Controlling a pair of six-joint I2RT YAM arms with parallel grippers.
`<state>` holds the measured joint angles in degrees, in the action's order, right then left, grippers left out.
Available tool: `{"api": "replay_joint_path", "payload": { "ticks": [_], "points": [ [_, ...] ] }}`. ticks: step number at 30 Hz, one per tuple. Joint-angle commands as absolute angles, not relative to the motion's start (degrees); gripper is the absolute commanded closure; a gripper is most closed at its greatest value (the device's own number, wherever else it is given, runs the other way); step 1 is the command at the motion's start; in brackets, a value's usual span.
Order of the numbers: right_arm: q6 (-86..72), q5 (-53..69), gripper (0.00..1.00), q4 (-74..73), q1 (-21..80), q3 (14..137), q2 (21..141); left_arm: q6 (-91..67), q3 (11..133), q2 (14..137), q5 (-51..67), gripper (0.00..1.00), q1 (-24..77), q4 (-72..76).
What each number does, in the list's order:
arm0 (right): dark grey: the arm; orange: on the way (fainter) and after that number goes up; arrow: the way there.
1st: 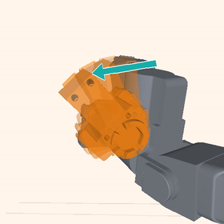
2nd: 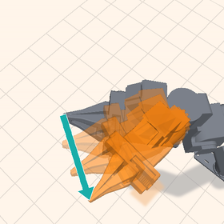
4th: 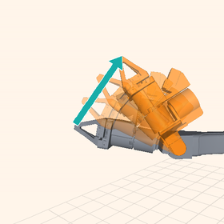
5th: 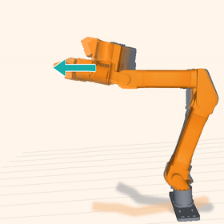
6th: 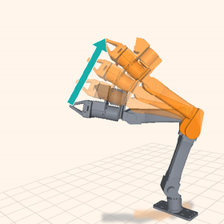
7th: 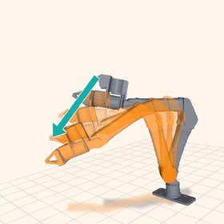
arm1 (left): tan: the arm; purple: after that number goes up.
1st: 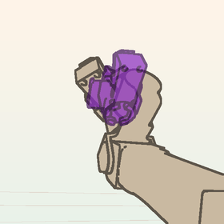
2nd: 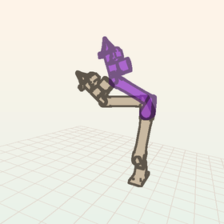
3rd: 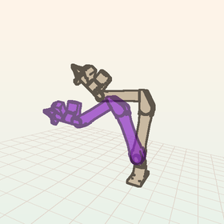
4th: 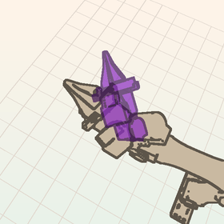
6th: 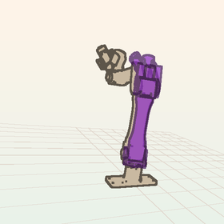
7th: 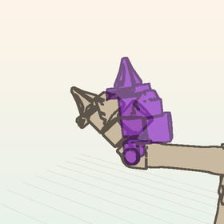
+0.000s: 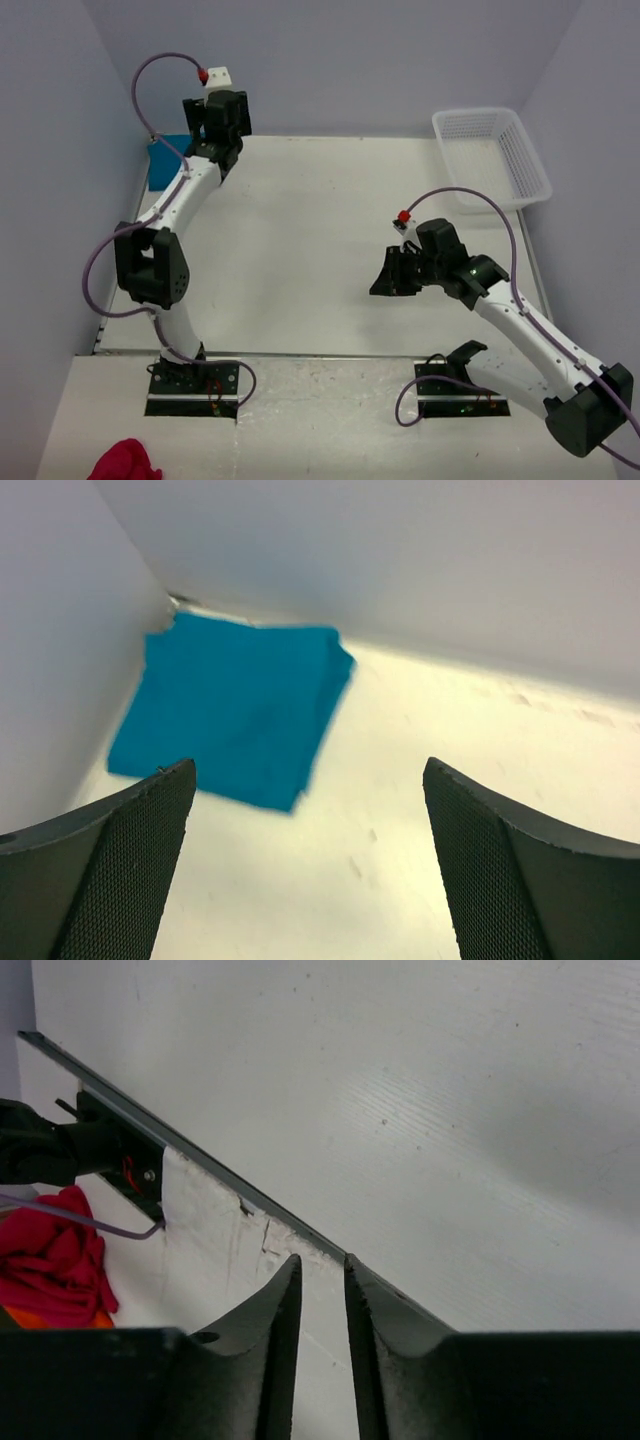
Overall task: Fold and stack the t-shirts
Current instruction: Put the neatly folded tshirt into the corner of the board with the left arm
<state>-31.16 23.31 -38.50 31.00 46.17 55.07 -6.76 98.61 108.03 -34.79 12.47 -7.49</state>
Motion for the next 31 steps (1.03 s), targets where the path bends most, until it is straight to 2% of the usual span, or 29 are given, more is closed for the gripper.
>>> {"api": "replay_joint_path", "payload": {
  "ticks": [1,4,5,6,13,16,17,19,20,31],
  "points": [
    [-30.3,20.7,0.73,-36.1,31.7,45.0,50.8,-16.2,89.2,97.4,-26.5,0.05,15.5,-10.4],
    [-30.3,19.9,0.57,-35.9,31.8,44.1,46.3,-20.7,77.6,87.7,-17.2,0.01,18.0,-8.8],
    [-30.3,19.6,0.48,-35.5,31.9,43.9,45.2,-21.6,71.9,85.4,-12.4,0.00,19.1,-8.1],
    [-30.1,19.3,0.45,-35.3,32.0,43.6,44.1,-22.1,68.8,80.6,-9.4,0.00,19.5,-6.5],
    [-30.1,17.0,0.33,-33.8,32.1,41.8,39.6,-24.7,47.8,60.8,-0.4,0.00,22.1,-6.3],
    [-30.3,14.9,0.27,-33.0,32.2,41.7,39.5,-25.2,44.7,54.5,1.7,0.00,22.6,-8.7],
    [-30.0,14.7,0.23,-32.6,32.3,41.7,39.7,-25.3,43.2,53.3,2.1,0.00,22.8,-9.3],
    [-29.4,11.5,0.06,-32.3,32.5,41.9,40.1,-25.5,41.8,49.9,2.9,0.00,22.9,-10.7],
    [-29.1,11.3,0.01,-31.7,32.6,41.9,40.1,-25.5,40.6,49.1,3.4,0.00,22.9,-11.2],
    [-26.8,11.3,0.01,-27.1,32.9,44.9,43.1,-26.7,36.3,42.5,0.5,0.00,22.9,-13.9]
  ]
}}
